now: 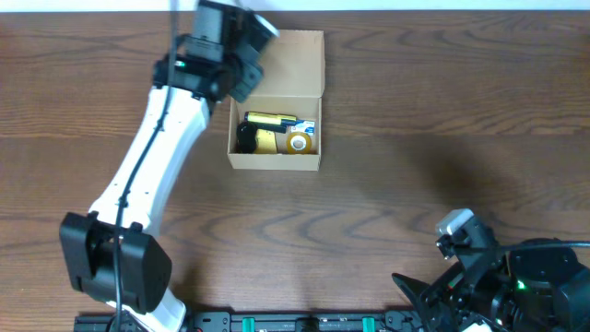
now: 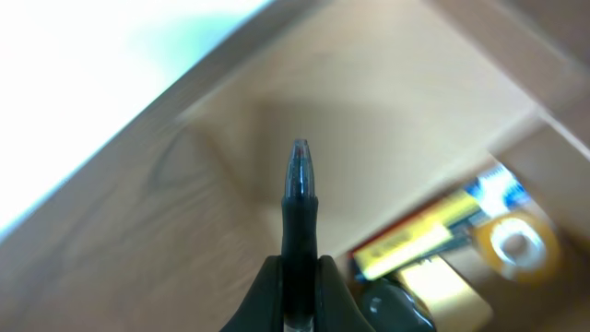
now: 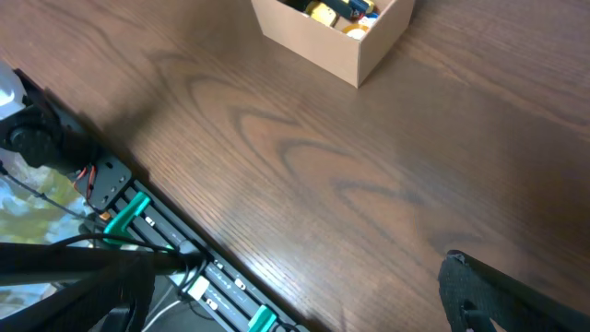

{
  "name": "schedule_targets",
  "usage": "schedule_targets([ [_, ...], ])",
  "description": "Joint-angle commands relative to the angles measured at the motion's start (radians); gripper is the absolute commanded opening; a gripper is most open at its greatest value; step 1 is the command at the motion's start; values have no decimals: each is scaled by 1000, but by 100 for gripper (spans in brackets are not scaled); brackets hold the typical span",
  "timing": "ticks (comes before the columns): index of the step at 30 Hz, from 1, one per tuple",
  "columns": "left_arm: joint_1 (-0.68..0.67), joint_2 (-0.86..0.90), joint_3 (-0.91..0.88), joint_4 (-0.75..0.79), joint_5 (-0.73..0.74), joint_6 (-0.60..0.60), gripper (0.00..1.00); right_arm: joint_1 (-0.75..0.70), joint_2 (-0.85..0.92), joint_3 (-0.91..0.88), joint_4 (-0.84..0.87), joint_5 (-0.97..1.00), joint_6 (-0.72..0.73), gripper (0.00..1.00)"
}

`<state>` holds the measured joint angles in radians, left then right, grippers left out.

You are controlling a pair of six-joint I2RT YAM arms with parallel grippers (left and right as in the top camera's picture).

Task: Pack container
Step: 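Carry the pen right and lower it into the box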

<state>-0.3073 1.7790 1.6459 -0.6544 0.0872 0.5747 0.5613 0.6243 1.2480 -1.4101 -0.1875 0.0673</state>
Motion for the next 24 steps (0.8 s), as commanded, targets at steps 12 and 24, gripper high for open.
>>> schedule_targets([
  [12,-47,111,4,-50,202,427,5,0,0,1,0,-8,6,99],
  [24,-100,218,4,-48,194,585,5,0,0,1,0,-8,6,99],
])
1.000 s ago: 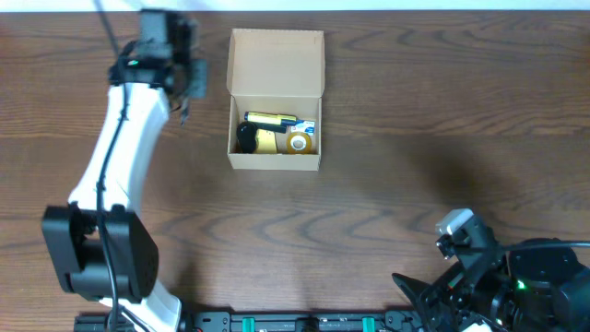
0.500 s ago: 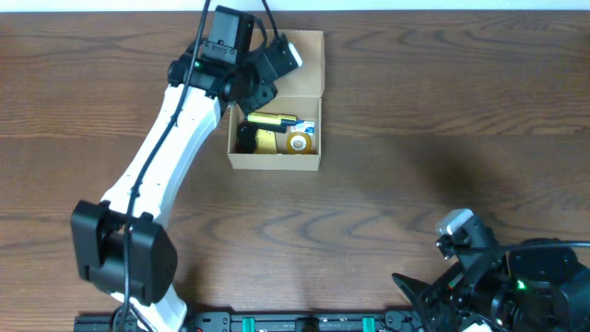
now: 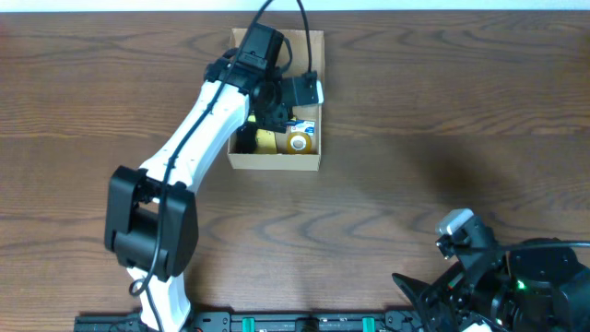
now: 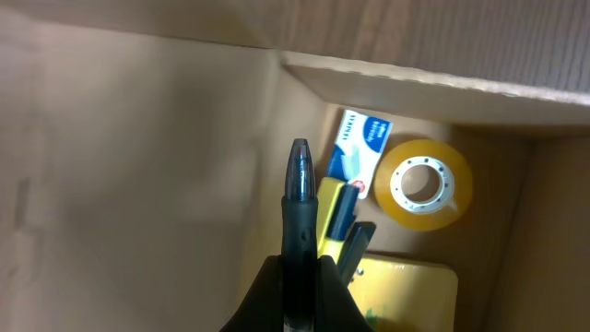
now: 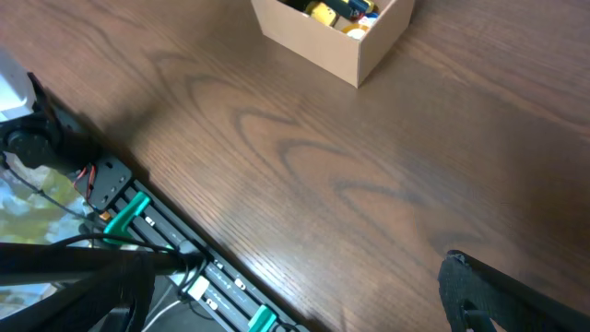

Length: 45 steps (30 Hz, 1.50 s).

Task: Pack container
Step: 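Carry the pen right and lower it into the box, then open the left gripper to release the pen in the box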

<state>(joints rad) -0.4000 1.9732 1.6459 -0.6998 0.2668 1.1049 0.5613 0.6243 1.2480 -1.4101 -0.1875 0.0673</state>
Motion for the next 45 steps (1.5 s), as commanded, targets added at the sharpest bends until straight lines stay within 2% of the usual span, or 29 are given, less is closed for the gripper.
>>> schedule_targets([
  [1,-9,29,4,-3,14,62,5,0,0,1,0,-8,6,99],
  [18,-10,60,4,-2,-87,157,6,0,0,1,0,-8,6,99],
  [45,-10,69,3,42,-60,155,7,0,0,1,0,-8,6,99],
])
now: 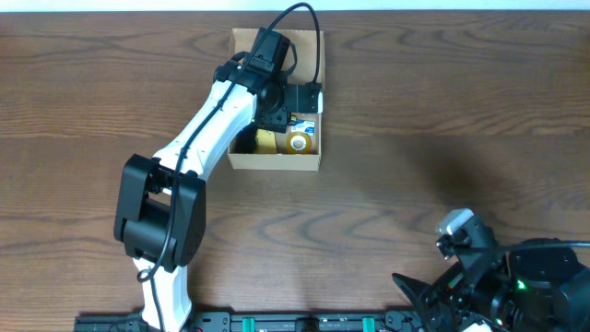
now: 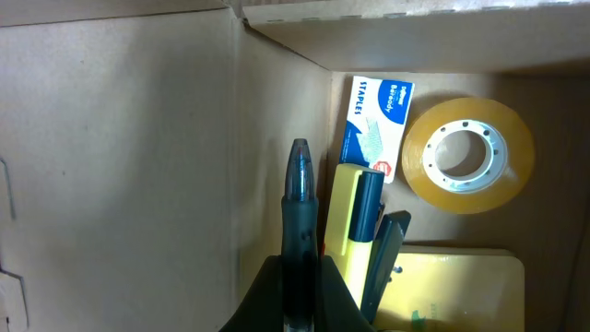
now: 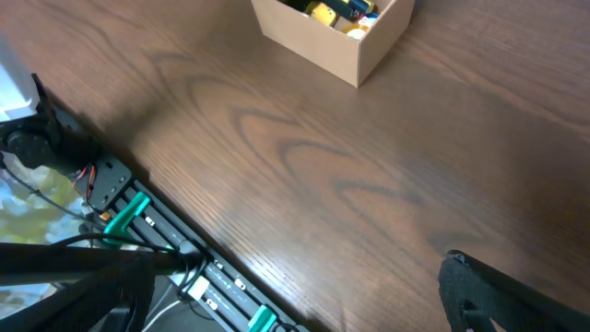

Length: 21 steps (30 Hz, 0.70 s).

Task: Pack container
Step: 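Open the left gripper to release the pen in the box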

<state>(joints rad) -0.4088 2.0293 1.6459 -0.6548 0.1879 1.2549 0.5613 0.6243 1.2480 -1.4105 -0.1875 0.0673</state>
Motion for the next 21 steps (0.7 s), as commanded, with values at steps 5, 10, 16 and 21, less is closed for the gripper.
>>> schedule_targets([
  [5,-1,13,3,-3,19,2,20,0,0,1,0,-8,6,99],
  [10,-2,13,3,-3,19,2,29,0,0,1,0,-8,6,99],
  [16,-2,13,3,0,18,-6,30,0,0,1,0,-8,6,99],
  [21,-7,-5,12,45,-13,-151,29,0,0,1,0,-8,6,99],
])
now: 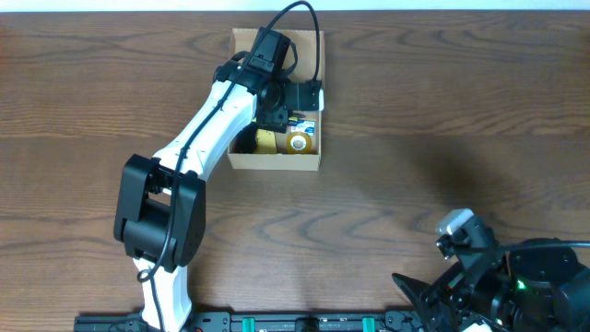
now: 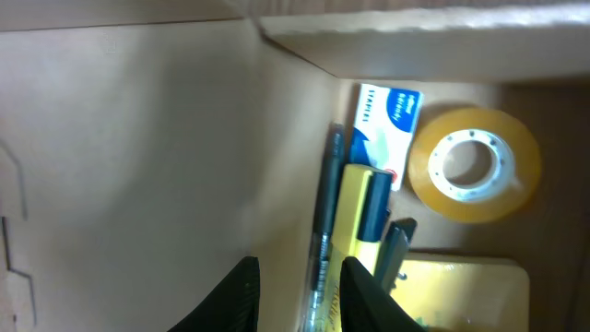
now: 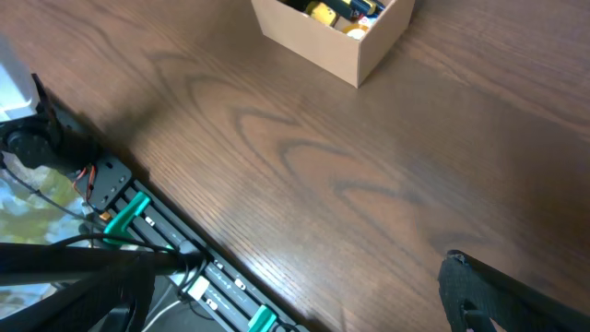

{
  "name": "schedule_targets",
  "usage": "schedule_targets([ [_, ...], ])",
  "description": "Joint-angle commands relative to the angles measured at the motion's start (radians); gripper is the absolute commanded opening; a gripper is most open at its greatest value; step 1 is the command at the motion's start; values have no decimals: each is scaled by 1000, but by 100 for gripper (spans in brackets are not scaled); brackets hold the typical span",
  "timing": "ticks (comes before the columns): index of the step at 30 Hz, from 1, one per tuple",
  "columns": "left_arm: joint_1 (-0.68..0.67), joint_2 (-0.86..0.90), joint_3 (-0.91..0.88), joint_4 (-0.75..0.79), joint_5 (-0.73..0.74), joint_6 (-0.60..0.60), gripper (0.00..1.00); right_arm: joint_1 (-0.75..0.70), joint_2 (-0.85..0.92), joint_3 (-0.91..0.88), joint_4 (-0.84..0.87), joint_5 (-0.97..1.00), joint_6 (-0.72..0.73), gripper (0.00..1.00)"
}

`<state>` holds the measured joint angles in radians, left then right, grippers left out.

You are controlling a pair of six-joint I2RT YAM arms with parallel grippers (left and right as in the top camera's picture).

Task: Pack container
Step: 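Open the left gripper to release the pen in the box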

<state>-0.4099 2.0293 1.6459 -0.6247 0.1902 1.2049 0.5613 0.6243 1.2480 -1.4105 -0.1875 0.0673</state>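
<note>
The cardboard box [image 1: 275, 162] stands at the table's far middle with its lid flap up. In the left wrist view it holds a tape roll [image 2: 475, 164], a blue-and-white staples box [image 2: 385, 115], a yellow highlighter [image 2: 355, 207], a yellow notepad [image 2: 456, 297] and a dark pen [image 2: 324, 221] lying along the inner wall. My left gripper [image 2: 300, 293] hangs open over the pen, its fingers [image 2: 241, 288] apart with nothing between them. My right gripper [image 1: 419, 297] rests at the near right edge; only one dark finger [image 3: 479, 293] shows in its wrist view.
The box's raised lid flap [image 2: 120, 138] fills the left of the left wrist view, close beside the fingers. Bare wood table [image 1: 433, 138] spreads right of the box. The rail with cables [image 3: 138, 221] runs along the near edge.
My left gripper has opened. The pen it held upright between its fingers now lies in the box beside the yellow highlighter. The arm stays over the box; the right arm has not moved.
First my left gripper held the pen, shut, just outside the box's far left corner. Then it was over the open box with the pen still gripped, then lower beside the highlighter. Now the pen lies inside and the fingers are apart.
</note>
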Motion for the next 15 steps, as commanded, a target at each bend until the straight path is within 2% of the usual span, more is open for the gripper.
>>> schedule_targets([
  [1,-6,-15,18,23,-14,-132,28,0,0,1,0,-8,6,99],
  [6,-8,-91,82,40,-21,-278,25,0,0,1,0,-8,6,99],
  [8,-4,-126,119,47,-48,-351,19,0,0,1,0,-8,6,99],
  [11,5,-188,155,60,-163,-428,6,0,0,1,0,-8,6,99],
  [15,28,-263,157,60,-322,-472,6,0,0,1,0,-8,6,99],
])
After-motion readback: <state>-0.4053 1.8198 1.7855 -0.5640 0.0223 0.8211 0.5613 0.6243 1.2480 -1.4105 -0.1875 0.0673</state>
